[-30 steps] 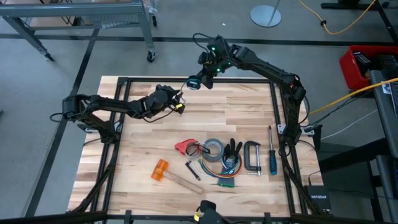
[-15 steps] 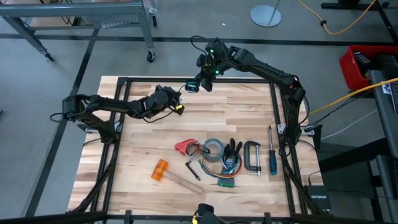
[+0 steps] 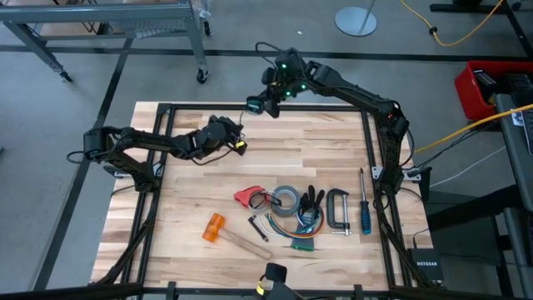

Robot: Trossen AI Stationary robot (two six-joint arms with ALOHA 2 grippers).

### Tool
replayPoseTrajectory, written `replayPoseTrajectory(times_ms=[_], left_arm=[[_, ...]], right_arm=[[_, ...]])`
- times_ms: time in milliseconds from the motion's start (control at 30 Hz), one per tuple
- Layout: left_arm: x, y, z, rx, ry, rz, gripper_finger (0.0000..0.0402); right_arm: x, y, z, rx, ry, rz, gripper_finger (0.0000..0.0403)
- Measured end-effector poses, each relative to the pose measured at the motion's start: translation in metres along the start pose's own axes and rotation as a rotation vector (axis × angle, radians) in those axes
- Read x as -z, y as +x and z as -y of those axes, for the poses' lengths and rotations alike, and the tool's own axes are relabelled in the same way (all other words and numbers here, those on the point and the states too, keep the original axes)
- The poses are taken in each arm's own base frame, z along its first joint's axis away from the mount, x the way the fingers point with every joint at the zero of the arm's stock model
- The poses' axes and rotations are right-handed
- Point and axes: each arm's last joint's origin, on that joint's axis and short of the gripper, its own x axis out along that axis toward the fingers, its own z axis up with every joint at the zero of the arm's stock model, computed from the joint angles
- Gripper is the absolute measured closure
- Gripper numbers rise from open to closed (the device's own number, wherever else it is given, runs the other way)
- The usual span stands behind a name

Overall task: Coil cords
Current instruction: Coil the green cable wire on the black spool

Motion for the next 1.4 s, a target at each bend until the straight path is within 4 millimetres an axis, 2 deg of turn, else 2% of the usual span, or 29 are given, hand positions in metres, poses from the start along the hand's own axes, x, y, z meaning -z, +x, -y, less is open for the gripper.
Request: replayPoseTrajectory(times_ms=[133, 400, 567, 767, 1033, 1400], left_arm=[[0.000, -0.002, 0.005, 0.061, -0.035, 0.002, 0.0399], [-0.007, -0.003, 0.009, 0.127, -0.099, 0.056, 0.0400], [-0.013, -0.003, 0.009, 0.147, -0.136, 0.103, 0.0401], [-0.015, -0.004, 0.010, 0.166, -0.204, 0.126, 0.0401], [-0.025, -0.005, 0.012, 0.178, -0.208, 0.190, 0.0401], [-0.032, -0.003, 0.010, 0.160, -0.201, 0.215, 0.0401]], right_arm=[[-0.006, 0.000, 0.003, 0.088, -0.020, 0.053, 0.0402], [-0.020, 0.001, -0.002, 0.130, 0.017, 0.175, 0.0402], [-0.025, 0.019, -0.017, 0.156, -0.015, 0.227, 0.0402], [-0.024, 0.045, -0.033, 0.211, -0.090, 0.232, 0.0402], [-0.014, 0.071, -0.044, 0.242, -0.156, 0.172, 0.0402], [-0.008, 0.074, -0.044, 0.220, -0.144, 0.126, 0.0402]])
